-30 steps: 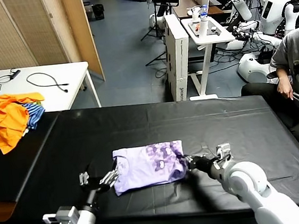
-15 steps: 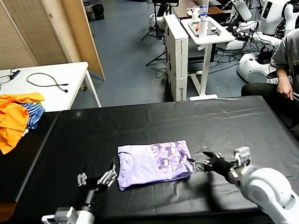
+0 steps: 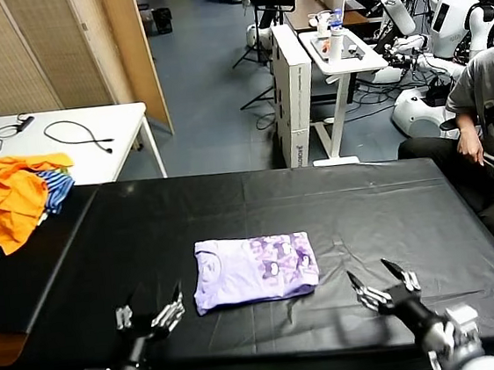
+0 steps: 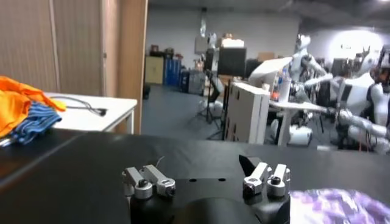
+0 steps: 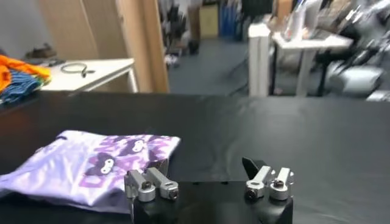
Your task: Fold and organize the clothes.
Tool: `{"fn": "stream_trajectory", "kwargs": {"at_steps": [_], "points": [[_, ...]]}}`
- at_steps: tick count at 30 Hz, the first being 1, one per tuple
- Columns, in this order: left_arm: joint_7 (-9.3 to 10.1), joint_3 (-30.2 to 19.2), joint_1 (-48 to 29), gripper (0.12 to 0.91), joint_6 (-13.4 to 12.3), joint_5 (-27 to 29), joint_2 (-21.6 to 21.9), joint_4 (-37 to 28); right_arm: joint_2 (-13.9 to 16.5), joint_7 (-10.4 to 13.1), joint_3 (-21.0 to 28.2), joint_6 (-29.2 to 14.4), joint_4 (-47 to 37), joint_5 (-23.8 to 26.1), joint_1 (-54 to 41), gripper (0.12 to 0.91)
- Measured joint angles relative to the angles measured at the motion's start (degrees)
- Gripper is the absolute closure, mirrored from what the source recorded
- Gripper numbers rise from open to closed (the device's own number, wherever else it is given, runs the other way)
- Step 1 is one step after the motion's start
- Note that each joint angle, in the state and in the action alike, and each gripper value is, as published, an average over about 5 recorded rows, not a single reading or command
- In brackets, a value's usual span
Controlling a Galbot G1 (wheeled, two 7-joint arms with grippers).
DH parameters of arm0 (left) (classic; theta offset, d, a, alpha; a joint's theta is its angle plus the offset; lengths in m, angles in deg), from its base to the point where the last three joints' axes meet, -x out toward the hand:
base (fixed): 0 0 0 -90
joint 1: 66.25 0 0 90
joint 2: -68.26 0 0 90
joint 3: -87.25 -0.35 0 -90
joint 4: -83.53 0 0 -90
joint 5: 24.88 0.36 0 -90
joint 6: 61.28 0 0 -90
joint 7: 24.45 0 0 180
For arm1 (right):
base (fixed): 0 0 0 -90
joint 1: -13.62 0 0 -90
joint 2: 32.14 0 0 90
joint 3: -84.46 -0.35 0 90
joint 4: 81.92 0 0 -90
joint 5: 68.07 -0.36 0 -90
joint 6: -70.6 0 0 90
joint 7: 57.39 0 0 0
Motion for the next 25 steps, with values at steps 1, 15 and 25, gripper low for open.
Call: {"fn": "stream_trajectory", "kwargs": {"at_steps": [1,15,25], "points": [[0.03,0.1,0.6,0.123,-0.1,0.0,-0.1,0.4,-0.5,0.2,0.0,-2.6,-0.1,1.4,1.9,0.118],[-0.39,0.1,5.1,0.123,0.5,-0.3,-2.9,1.5,-4.3,3.6,-0.1,-21.1,-0.2,9.0,16.6,0.118],[-0.72,-0.6,5.2,0.123,1.2,-0.1,-2.8,1.4,-5.6,3.6,-0.2,-20.5,1.0,9.5,18.1,0.118]]}}
